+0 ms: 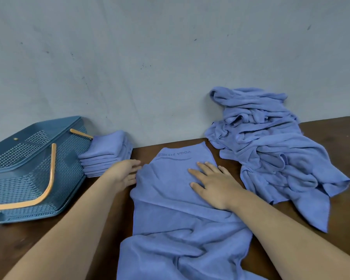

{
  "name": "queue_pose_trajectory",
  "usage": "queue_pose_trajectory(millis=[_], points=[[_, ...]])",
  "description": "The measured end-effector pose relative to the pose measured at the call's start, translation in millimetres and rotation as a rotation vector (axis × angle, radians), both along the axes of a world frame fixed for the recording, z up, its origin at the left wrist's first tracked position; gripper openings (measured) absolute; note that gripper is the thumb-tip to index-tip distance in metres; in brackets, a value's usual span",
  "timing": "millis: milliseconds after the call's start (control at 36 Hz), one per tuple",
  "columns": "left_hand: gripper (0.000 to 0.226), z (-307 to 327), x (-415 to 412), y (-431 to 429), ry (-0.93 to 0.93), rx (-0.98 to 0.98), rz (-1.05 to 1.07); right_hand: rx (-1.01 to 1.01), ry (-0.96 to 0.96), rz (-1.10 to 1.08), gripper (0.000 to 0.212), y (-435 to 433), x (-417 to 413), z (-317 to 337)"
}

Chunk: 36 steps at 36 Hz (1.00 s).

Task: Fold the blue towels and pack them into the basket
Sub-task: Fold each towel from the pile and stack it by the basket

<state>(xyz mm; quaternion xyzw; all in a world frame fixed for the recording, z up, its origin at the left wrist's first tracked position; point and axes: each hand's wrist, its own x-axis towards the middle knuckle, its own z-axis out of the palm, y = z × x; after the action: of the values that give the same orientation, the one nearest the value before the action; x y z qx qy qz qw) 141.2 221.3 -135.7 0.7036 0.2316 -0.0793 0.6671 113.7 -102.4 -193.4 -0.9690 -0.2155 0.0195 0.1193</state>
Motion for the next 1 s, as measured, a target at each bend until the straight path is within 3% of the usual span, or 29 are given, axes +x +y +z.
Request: queue_pose_trajectory(millis=[111, 194, 306, 417, 667, 778, 889, 1000], points=[[0.035, 4, 12, -14, 0.038, -0.034, 0.037, 0.007, -0.001, 0.000, 0.066, 0, 0, 0], [0.019, 14, 23, -26, 0.083, -0.018, 0.013, 0.021, 0.000, 0.003, 0.067, -1, 0, 0], [0.022, 27, 32, -38, 0.179, 0.187, -0.194, 0.037, -0.001, 0.001, 0.067, -1, -1, 0], [0.026, 39, 36, -41, 0.262, 0.339, -0.253, 0.046, -0.002, -0.003, 0.066, 0, -1, 0], [0.027, 42, 40, -35, 0.334, 0.264, -0.221, 0.054, -0.001, 0.006, 0.066, -1, 0, -1], [0.022, 45, 44, -29, 0.227, 0.110, -0.093, 0.055, 0.003, 0.007, 0.067, -1, 0, -1], [0.039, 47, 52, -27, -0.064, -0.087, -0.028, 0.047, -0.004, 0.003, 0.066, -1, 0, 0], [0.031, 47, 58, -22, -0.317, -0.121, -0.011, 0.041, -0.009, 0.001, 0.064, 0, 0, 0]])
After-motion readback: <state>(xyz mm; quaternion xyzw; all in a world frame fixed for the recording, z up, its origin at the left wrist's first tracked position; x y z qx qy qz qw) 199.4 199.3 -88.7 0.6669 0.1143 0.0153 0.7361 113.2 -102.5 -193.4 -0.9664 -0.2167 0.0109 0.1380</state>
